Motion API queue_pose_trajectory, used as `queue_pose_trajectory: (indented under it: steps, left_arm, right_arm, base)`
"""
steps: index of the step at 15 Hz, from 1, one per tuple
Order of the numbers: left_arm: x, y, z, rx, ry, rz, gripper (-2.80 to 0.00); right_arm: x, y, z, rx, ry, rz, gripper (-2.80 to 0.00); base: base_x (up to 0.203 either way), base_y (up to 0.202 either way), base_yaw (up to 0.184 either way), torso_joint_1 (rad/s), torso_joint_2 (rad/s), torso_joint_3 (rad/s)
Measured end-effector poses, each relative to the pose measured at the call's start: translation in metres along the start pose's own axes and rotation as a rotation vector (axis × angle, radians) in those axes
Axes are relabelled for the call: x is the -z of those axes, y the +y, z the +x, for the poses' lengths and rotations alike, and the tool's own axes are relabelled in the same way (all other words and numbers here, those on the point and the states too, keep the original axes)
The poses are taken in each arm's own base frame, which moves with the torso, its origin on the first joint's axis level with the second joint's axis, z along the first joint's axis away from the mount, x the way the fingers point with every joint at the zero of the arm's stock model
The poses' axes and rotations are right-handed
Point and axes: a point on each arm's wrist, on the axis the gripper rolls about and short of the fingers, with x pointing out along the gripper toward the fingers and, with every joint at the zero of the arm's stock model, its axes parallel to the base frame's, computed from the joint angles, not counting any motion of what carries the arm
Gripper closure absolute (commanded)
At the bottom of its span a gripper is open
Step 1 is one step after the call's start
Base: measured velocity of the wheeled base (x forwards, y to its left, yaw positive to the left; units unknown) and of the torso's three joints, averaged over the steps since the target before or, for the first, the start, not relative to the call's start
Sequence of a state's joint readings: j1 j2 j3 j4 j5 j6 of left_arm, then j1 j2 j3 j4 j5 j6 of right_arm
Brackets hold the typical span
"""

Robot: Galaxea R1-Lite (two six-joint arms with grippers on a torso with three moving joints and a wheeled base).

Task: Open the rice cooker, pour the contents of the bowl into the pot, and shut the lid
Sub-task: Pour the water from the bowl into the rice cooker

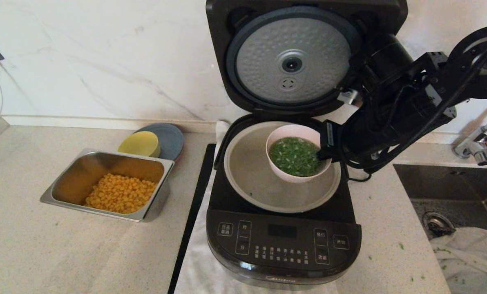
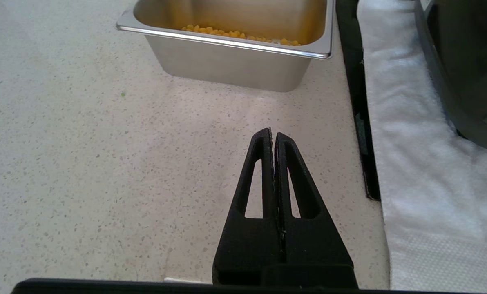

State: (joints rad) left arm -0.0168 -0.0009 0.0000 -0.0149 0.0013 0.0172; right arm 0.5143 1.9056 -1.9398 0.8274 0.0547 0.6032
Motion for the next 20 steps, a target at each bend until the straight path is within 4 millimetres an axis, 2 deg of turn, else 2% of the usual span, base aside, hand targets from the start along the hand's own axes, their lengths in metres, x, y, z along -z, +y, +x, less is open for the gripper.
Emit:
queue_pose_trajectory:
  steps: [7, 11, 17, 20]
  left_arm:
    - [0.0, 0.0, 0.0, 0.0, 0.0, 0.0, 0.0]
    - [0.0, 0.0, 0.0, 0.0, 0.0, 0.0, 0.0]
    - [0.0, 0.0, 0.0, 0.0, 0.0, 0.0, 0.0]
    - [0.0, 0.0, 0.0, 0.0, 0.0, 0.0, 0.0]
  right_arm:
    - [0.003, 0.011, 0.022, -0.017, 0.003, -0.023, 0.0]
    - [0.004, 0.012, 0.027, -0.015, 0.001, -0.025, 0.0]
    - [0.001, 0.022, 0.029, 0.072, -0.165, -0.041, 0.0]
    - [0.007, 0.031, 0.028, 0.146, -0.232, -0.066, 0.0]
  base:
    - [0.0, 0.0, 0.0, 0.0, 0.0, 0.0]
    - [0.0, 0.0, 0.0, 0.0, 0.0, 0.0]
    - [0.0, 0.0, 0.0, 0.0, 0.0, 0.0]
    - [0.0, 0.0, 0.0, 0.0, 0.0, 0.0]
